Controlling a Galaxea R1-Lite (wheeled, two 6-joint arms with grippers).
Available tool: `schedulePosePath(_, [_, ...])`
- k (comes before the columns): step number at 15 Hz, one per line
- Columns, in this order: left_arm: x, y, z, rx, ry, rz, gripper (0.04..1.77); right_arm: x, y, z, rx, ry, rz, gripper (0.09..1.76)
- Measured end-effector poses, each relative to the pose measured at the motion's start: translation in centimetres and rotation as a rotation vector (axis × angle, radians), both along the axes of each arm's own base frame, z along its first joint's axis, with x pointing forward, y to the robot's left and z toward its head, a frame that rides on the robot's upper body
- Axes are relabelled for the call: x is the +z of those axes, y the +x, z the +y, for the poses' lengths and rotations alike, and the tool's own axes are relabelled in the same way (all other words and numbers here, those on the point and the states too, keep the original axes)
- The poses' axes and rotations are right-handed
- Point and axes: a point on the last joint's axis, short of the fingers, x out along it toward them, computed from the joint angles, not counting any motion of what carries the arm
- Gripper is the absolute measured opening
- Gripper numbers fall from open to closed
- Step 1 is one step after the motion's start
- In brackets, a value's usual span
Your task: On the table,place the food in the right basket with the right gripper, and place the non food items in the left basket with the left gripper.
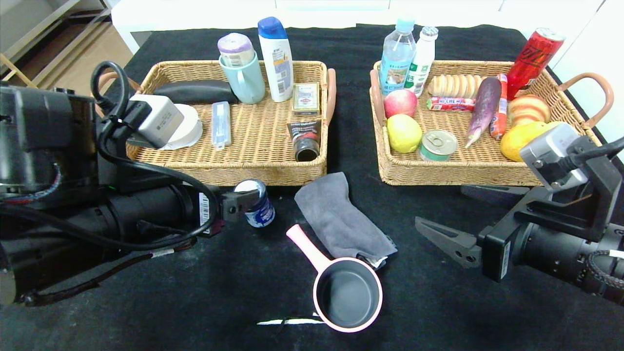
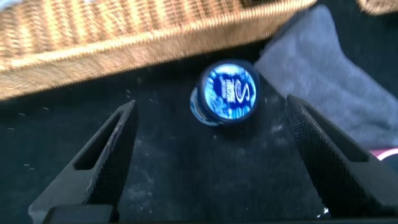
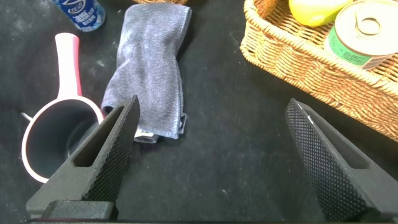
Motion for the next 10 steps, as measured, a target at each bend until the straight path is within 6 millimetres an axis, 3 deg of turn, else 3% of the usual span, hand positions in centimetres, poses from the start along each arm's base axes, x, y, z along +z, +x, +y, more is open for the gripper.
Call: schedulePosePath(10, [-2.0,2.7,-2.3,0.016,0.015,0.006,1.70,0.1,0.0,-0.1,-0.005,0.001,-0.002,1.71])
